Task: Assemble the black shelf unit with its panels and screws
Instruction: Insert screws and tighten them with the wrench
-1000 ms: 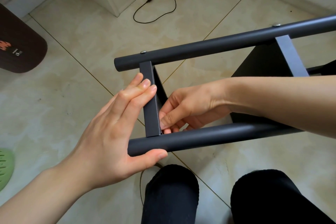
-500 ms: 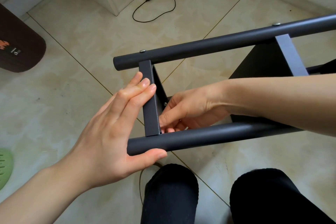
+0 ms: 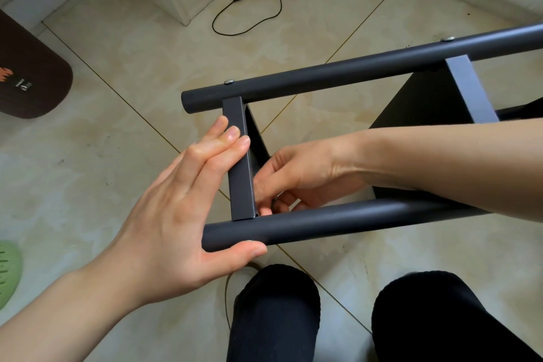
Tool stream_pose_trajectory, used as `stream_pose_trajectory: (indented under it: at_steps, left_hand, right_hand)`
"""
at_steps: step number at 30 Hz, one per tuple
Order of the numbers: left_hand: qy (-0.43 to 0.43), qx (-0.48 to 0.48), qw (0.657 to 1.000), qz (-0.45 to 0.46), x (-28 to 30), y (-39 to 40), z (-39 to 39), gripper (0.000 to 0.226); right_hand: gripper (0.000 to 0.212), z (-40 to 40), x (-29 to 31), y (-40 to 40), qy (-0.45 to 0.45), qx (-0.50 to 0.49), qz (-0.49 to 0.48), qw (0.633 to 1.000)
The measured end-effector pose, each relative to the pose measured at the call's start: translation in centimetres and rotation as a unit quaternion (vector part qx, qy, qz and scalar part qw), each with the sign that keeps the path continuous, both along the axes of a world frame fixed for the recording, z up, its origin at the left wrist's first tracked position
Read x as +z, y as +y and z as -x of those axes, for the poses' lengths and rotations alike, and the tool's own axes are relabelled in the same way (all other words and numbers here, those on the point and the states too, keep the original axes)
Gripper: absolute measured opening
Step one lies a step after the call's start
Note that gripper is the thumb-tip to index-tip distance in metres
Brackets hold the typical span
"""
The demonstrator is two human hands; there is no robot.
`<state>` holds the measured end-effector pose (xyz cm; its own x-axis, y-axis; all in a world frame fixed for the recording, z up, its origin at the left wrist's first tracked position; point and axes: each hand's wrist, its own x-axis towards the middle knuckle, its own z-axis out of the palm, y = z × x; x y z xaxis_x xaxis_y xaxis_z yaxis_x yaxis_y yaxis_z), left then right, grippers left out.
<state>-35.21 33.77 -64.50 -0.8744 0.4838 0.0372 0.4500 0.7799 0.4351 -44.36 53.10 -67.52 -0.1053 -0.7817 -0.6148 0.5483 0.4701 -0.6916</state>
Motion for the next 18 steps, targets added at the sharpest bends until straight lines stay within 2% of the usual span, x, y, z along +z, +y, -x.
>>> stream_pose_trajectory:
  at_steps: [7,18]
  left_hand:
    - [0.001,0.000,1.000,-0.002,-0.11,-0.06,0.04,0.094]
    - [-0.008,-0.002,1.000,-0.012,-0.05,-0.11,-0.05,0.093]
  right_hand:
    - [0.024,0.42,0.35,-0.01,0.001,0.037,-0.034,0.999]
    - [0.029,0.23,0.09,-0.30,-0.015,0.039,-0.051,0.998]
